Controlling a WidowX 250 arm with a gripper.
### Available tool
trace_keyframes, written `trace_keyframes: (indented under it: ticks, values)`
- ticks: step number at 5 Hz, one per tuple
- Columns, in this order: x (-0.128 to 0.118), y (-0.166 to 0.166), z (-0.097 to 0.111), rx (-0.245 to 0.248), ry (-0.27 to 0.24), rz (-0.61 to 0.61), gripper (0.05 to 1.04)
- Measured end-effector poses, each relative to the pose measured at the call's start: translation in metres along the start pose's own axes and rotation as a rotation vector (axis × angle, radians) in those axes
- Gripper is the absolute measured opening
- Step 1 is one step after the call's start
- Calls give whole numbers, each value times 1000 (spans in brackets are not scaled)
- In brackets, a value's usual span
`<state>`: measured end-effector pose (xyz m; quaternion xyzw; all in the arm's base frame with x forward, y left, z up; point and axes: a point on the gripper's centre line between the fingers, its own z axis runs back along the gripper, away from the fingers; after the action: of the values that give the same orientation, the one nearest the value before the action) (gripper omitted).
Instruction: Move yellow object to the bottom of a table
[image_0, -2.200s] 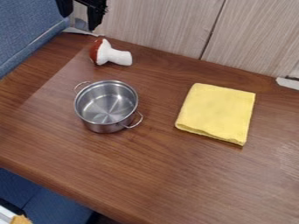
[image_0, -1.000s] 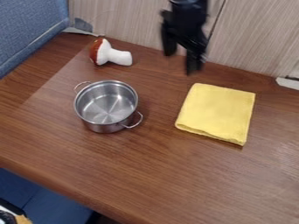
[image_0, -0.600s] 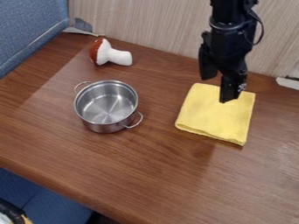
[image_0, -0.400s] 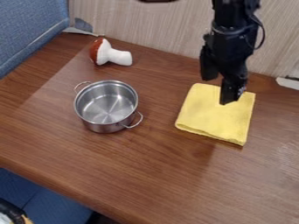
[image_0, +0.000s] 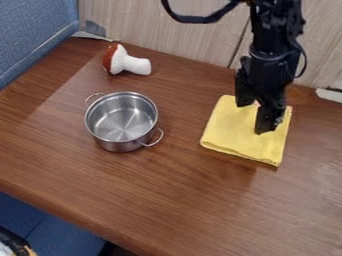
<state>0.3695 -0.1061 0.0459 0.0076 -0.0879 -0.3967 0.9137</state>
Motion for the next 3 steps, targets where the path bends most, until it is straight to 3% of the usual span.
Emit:
trace_keyframes:
  ticks: [3]
  values:
    - [-8, -10, -20, -34, -27, -46, 1001]
